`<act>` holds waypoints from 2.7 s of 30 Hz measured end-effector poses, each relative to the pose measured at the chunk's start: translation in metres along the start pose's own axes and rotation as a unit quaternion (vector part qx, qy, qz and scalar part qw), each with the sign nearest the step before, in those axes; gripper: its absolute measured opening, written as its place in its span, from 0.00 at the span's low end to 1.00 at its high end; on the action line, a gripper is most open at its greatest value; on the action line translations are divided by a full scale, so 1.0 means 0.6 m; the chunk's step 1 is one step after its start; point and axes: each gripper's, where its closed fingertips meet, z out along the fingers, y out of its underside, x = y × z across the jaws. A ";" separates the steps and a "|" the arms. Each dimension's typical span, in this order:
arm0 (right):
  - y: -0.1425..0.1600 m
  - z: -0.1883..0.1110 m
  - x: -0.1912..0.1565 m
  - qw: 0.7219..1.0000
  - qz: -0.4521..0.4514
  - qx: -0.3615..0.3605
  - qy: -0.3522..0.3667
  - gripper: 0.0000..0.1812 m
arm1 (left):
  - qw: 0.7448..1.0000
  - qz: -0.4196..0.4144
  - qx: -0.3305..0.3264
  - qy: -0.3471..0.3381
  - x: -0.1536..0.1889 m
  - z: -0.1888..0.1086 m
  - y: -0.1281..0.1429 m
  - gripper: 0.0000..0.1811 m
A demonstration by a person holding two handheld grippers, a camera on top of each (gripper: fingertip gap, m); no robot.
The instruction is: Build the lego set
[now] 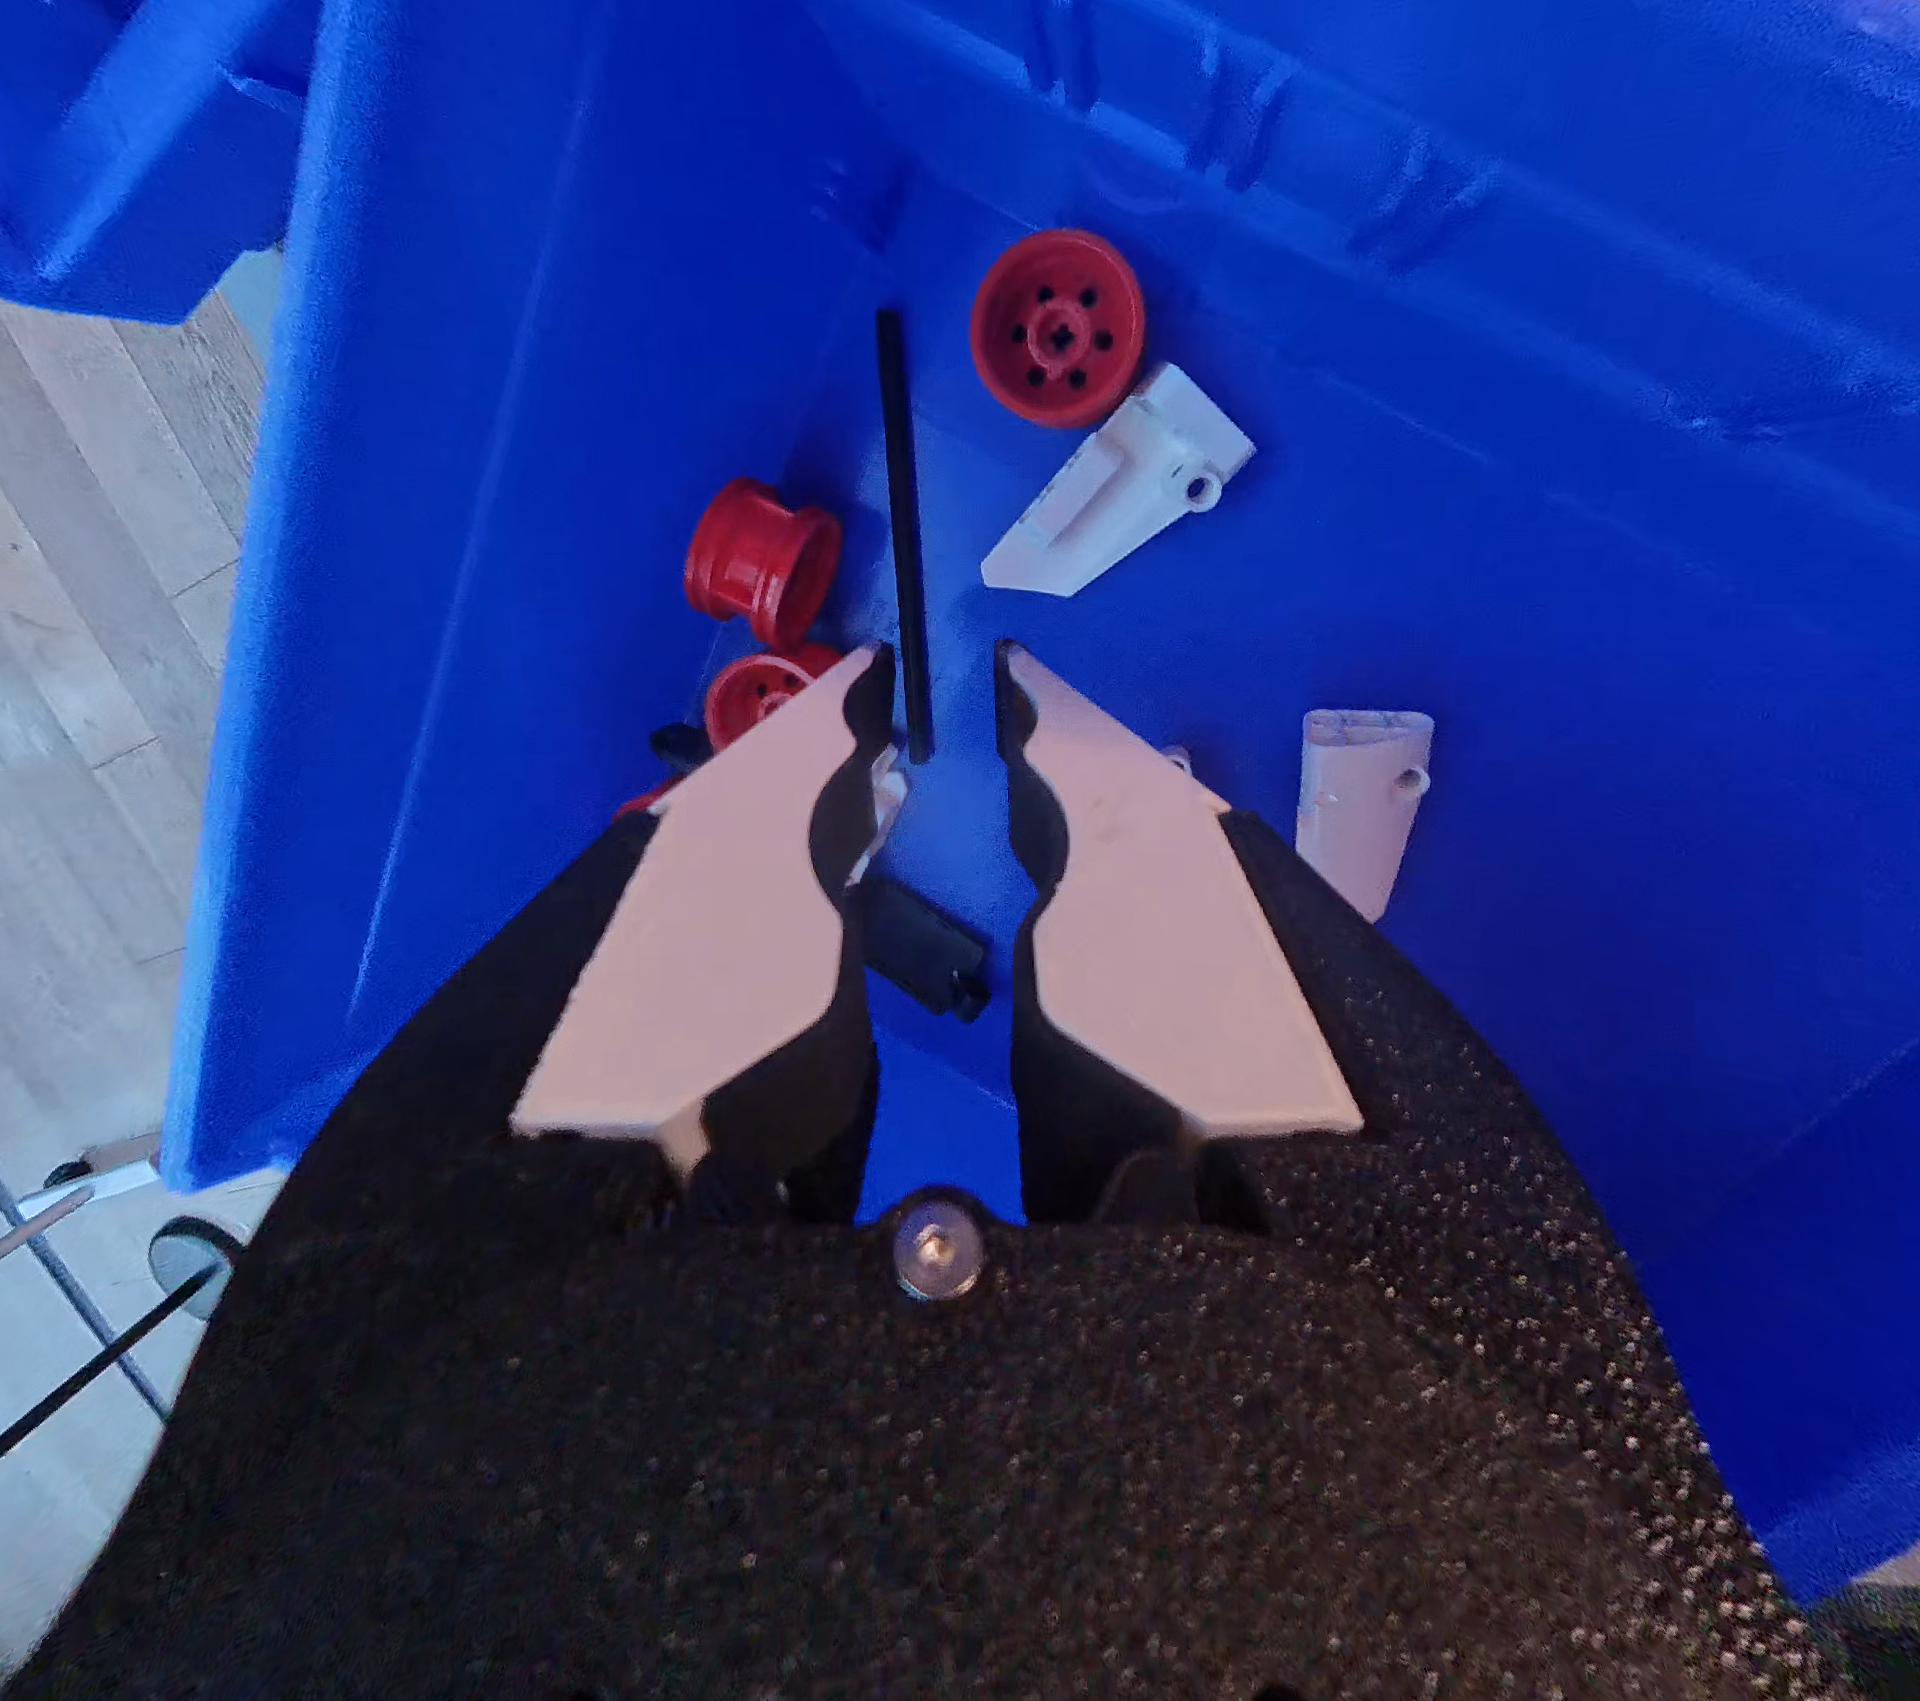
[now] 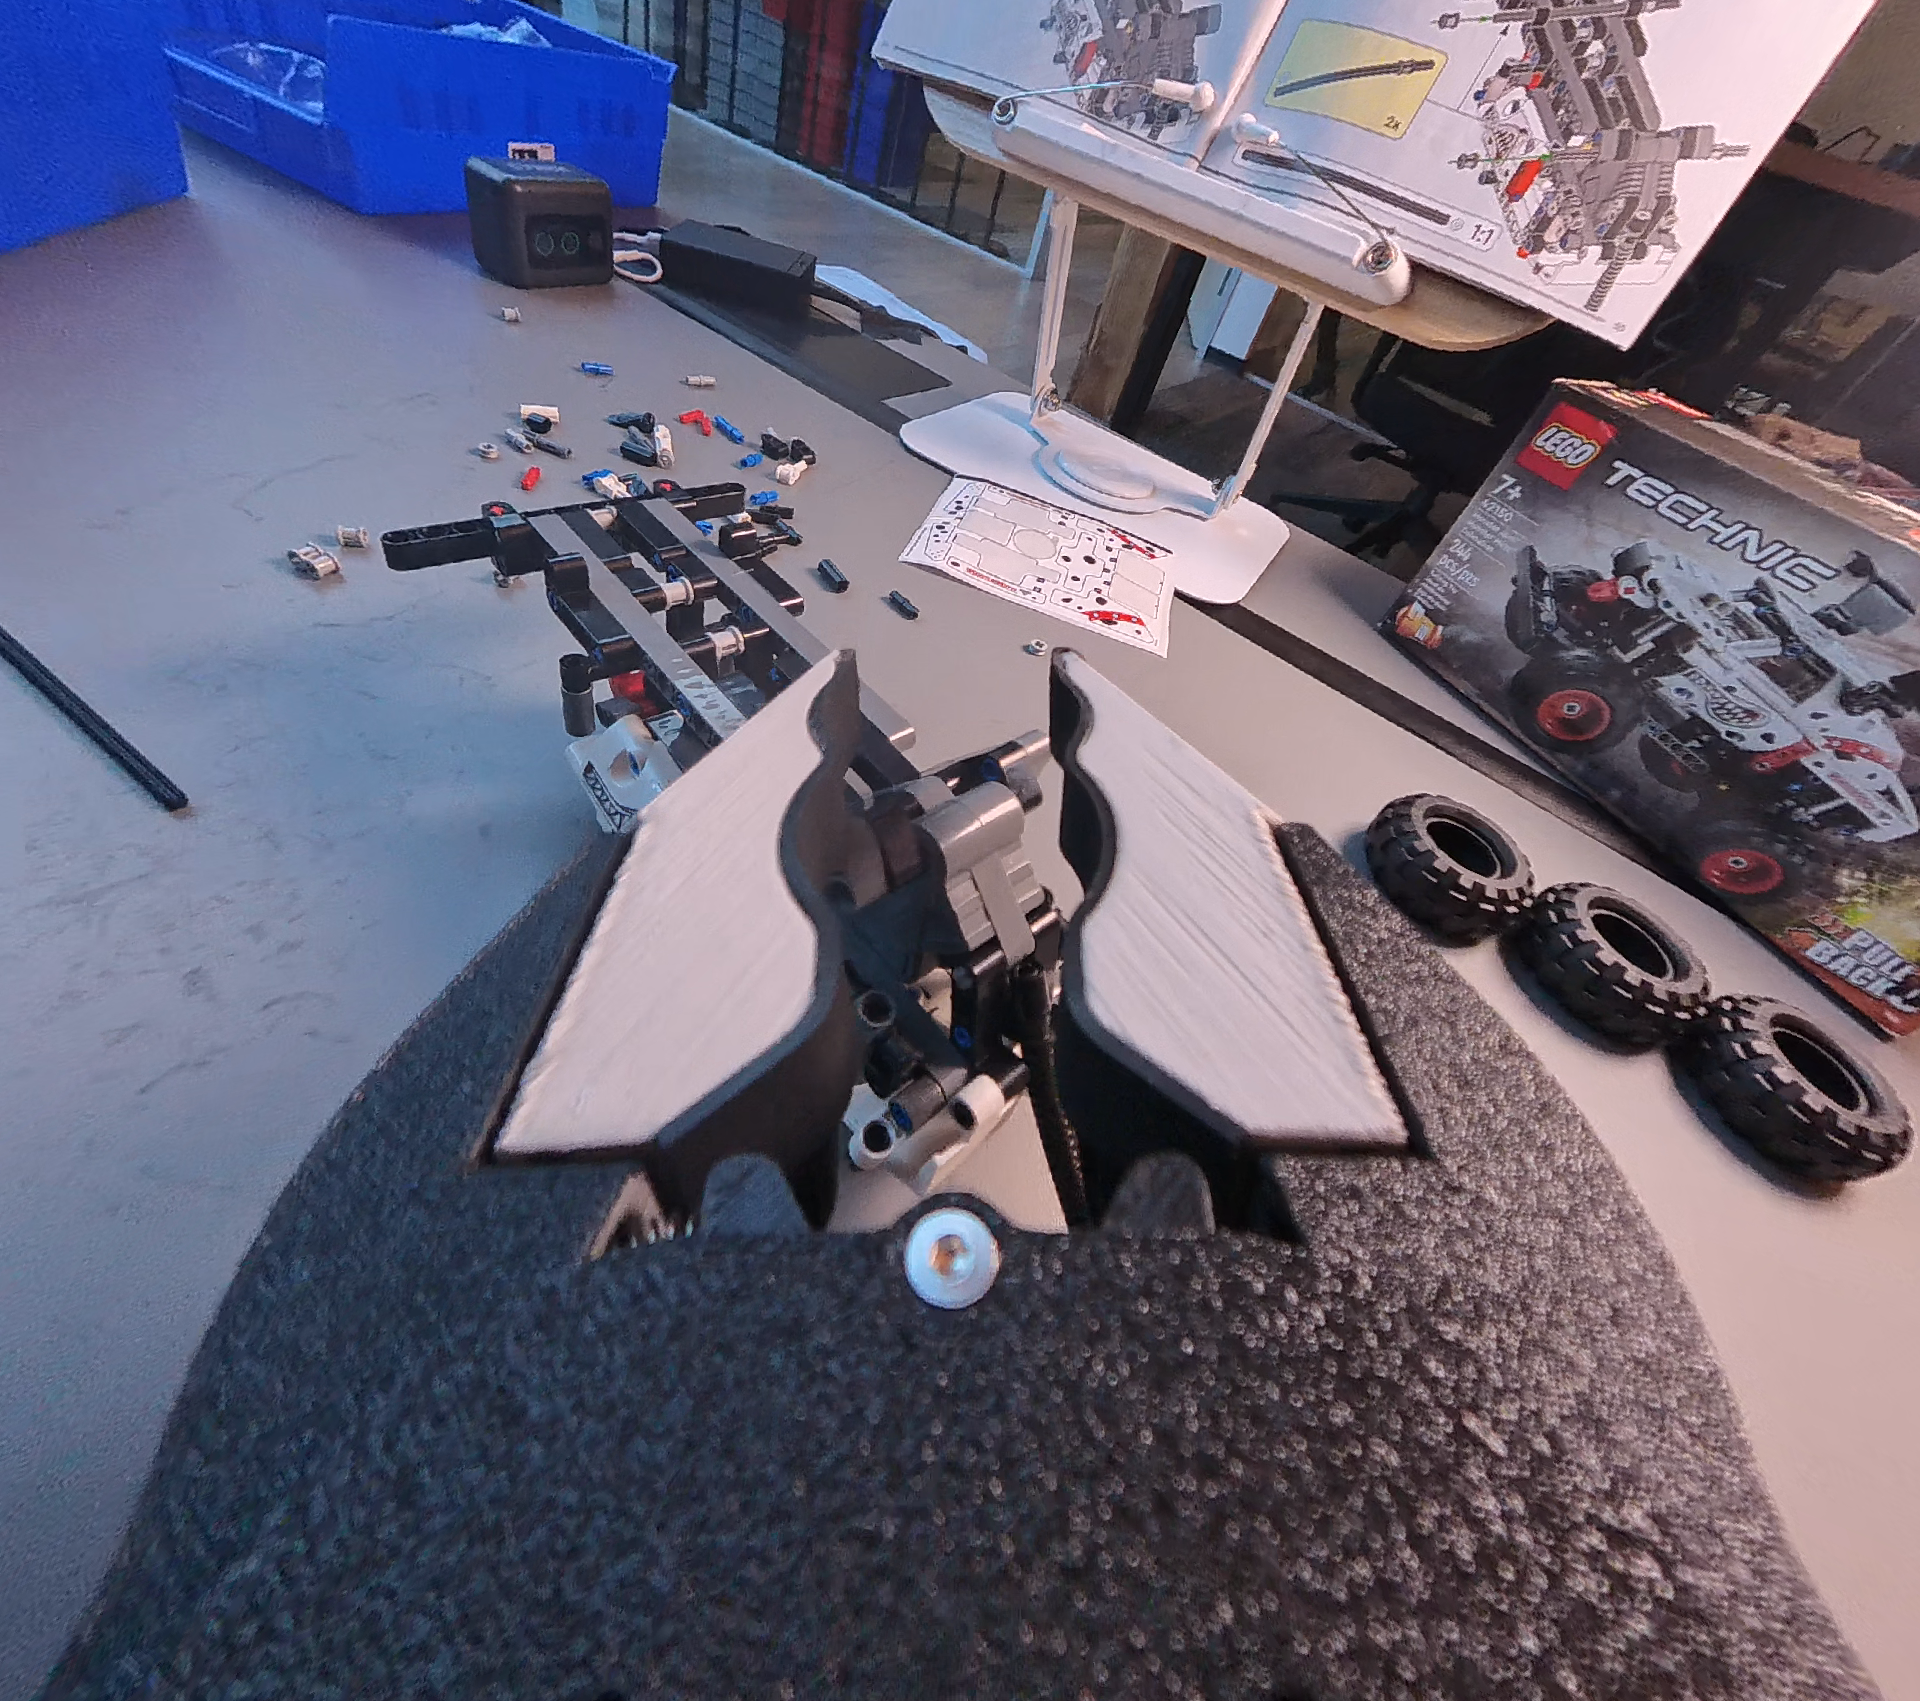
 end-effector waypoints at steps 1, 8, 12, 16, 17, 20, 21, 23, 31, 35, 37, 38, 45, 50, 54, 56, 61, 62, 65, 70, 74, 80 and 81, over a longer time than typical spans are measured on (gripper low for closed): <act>0.000 0.000 -0.001 1.000 -0.002 -0.001 0.000 0.20 | 1.000 0.002 -0.007 -0.006 -0.004 0.009 0.002 0.09; 0.005 -0.001 0.001 1.000 -0.003 -0.006 0.003 0.19 | 0.999 0.002 -0.049 0.000 -0.014 0.045 0.011 0.06; 0.004 -0.002 -0.001 1.000 -0.004 -0.006 0.001 0.19 | 0.997 -0.018 -0.064 0.025 -0.008 0.046 0.012 0.01; 0.000 -0.003 -0.003 1.000 -0.010 -0.002 0.001 0.19 | 0.998 -0.003 -0.067 0.012 -0.001 0.032 0.005 0.01; -0.002 -0.005 -0.002 1.000 -0.012 -0.001 0.003 0.19 | 0.998 0.006 -0.065 0.002 0.000 0.014 0.001 0.01; -0.006 -0.012 0.006 1.000 -0.016 0.005 0.013 0.20 | 0.998 0.030 -0.026 -0.046 0.000 -0.078 -0.032 0.01; -0.007 -0.013 0.009 1.000 -0.014 0.007 0.015 0.20 | 0.997 0.042 -0.001 -0.060 0.008 -0.117 -0.050 0.01; -0.010 -0.016 0.014 1.000 -0.005 0.012 0.015 0.20 | 0.994 0.064 0.070 -0.062 0.050 -0.196 -0.098 0.01; -0.019 -0.019 -0.006 0.998 0.015 0.016 -0.057 0.29 | 0.924 0.261 0.219 0.174 0.509 -0.280 -0.196 0.02; 0.009 -0.019 -0.022 0.987 0.000 -0.062 -0.147 0.42 | 0.881 0.317 0.187 0.297 0.707 -0.206 -0.184 0.01; 0.033 -0.017 -0.024 0.978 -0.038 -0.107 -0.177 0.46 | 0.868 0.332 0.166 0.329 0.773 -0.172 -0.177 0.01; 0.045 -0.016 -0.023 0.972 -0.059 -0.128 -0.188 0.49 | 0.862 0.335 0.159 0.345 0.799 -0.162 -0.175 0.01; 0.088 0.007 -0.029 0.940 -0.072 -0.189 -0.274 0.50 | 0.880 0.296 0.142 0.342 0.846 -0.110 -0.200 0.02; 0.089 0.022 -0.029 0.946 -0.069 -0.182 -0.258 0.35 | 0.886 0.275 0.151 0.342 0.837 -0.105 -0.206 0.03; 0.091 0.022 -0.021 0.958 -0.054 -0.183 -0.213 0.35 | 0.882 0.256 0.177 0.354 0.820 -0.114 -0.217 0.09; 0.093 0.018 -0.013 0.964 -0.047 -0.191 -0.179 0.34 | 0.877 0.247 0.199 0.361 0.810 -0.122 -0.227 0.10; 0.103 0.005 0.017 0.973 -0.002 -0.220 -0.070 0.30 | 0.876 0.246 0.235 0.343 0.780 -0.120 -0.237 0.13; 0.105 0.002 0.020 0.973 0.014 -0.224 -0.048 0.30 | 0.875 0.250 0.240 0.338 0.772 -0.117 -0.237 0.13; 0.107 -0.005 0.018 0.972 0.046 -0.230 -0.003 0.29 | 0.875 0.235 0.248 0.343 0.753 -0.109 -0.237 0.13; 0.100 -0.008 -0.006 0.970 0.032 -0.240 0.030 0.29 | 0.871 0.218 0.256 0.359 0.735 -0.093 -0.234 0.13; 0.103 -0.009 -0.007 0.971 0.031 -0.238 0.011 0.30 | 0.861 0.244 0.259 0.364 0.728 -0.090 -0.225 0.13; 0.100 -0.012 -0.014 0.971 0.057 -0.230 -0.016 0.26 | 0.835 0.313 0.223 0.393 0.725 -0.103 -0.172 0.15; 0.099 -0.012 -0.017 0.971 0.055 -0.231 -0.019 0.26 | 0.834 0.324 0.212 0.392 0.724 -0.099 -0.162 0.16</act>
